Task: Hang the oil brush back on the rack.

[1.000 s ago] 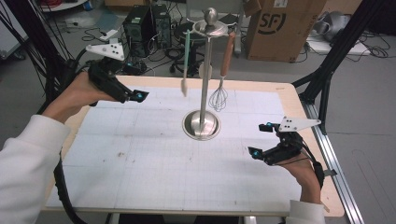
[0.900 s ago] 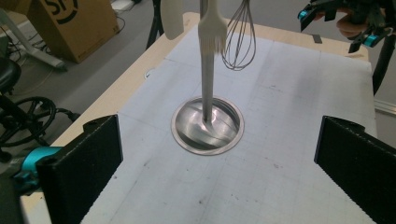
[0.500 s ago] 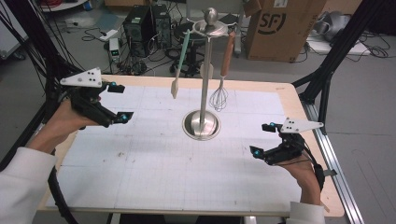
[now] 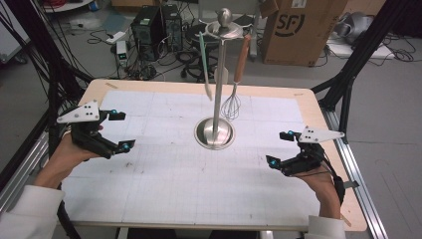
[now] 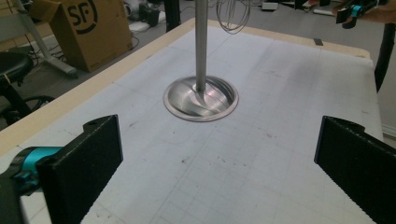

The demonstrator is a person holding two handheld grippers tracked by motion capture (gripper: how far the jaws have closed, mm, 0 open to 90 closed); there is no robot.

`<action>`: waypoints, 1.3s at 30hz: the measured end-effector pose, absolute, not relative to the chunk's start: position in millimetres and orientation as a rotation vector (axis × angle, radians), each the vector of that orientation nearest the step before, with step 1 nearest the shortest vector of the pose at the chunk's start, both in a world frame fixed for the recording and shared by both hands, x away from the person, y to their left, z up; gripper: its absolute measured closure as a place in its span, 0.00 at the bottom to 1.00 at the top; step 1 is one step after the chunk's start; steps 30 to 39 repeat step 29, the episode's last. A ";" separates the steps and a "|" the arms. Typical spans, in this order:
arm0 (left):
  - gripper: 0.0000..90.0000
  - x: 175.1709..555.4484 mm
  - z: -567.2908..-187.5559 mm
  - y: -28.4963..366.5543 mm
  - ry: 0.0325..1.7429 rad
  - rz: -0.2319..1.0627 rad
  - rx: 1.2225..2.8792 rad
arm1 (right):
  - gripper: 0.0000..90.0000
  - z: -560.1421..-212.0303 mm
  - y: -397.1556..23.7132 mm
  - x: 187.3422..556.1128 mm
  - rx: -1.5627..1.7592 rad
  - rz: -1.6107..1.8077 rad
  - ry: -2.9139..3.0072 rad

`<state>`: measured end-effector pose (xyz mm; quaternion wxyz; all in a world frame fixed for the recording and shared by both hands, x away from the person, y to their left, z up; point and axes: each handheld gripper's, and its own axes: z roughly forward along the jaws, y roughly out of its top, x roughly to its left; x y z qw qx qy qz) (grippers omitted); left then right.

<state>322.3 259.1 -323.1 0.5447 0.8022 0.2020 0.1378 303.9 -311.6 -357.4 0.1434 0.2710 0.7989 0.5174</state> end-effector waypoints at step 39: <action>0.02 302.4 -375.1 276.2 0.510 0.327 1.865 | 0.00 -375.0 -316.0 299.2 0.827 1.514 2.258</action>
